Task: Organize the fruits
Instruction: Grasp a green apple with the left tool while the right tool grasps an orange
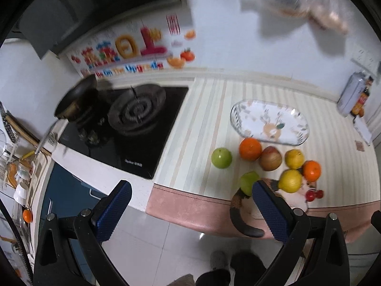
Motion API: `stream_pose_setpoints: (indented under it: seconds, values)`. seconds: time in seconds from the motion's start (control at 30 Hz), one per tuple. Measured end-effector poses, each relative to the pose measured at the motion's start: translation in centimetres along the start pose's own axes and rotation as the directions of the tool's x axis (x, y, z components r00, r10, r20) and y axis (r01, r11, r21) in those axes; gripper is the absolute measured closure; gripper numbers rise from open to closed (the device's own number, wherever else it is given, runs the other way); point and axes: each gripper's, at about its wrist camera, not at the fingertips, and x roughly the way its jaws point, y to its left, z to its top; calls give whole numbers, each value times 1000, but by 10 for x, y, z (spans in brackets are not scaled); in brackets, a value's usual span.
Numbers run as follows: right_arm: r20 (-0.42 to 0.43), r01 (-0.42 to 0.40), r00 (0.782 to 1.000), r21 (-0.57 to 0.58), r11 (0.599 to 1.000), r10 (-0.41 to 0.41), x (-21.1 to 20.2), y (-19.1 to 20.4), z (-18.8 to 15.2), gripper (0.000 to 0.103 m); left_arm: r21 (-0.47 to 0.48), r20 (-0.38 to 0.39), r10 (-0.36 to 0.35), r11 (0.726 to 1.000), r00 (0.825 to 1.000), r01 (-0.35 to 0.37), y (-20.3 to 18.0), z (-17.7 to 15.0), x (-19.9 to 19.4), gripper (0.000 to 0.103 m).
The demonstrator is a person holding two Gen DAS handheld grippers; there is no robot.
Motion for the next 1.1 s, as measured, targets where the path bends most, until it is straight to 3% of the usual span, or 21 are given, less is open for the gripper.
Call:
stream_pose_setpoints:
  seconds: [0.23,0.4,0.7,0.8,0.93,1.03,1.1]
  values:
    - [-126,0,992,36,999,4,106,-31,67,1,-41,-199,3,999,980,-12,-7,31,104,0]
    - [-211,18,977,20,1000,-14,172,-45,102,3,-108,-349,-48,994,936,11,-13,45,179,6]
    - [-364,44,929,-63,997,-64,256,-42,110,17,-53,-452,-56,998,890,36,-40,48,248,10]
    - [-383,48,921,-84,995,-77,271,-37,108,19,-49,-462,-69,997,884,52,-46,45,258,10]
    - [-394,39,916,-98,994,-74,283,-31,103,33,-36,-469,-78,997,880,69,-52,39,264,11]
    - [-380,48,921,-109,993,-86,285,-31,100,36,-42,-469,-116,993,875,109,-54,36,267,25]
    - [-367,46,926,-118,992,-87,284,-30,99,37,-59,-474,-162,986,865,153,-57,32,269,46]
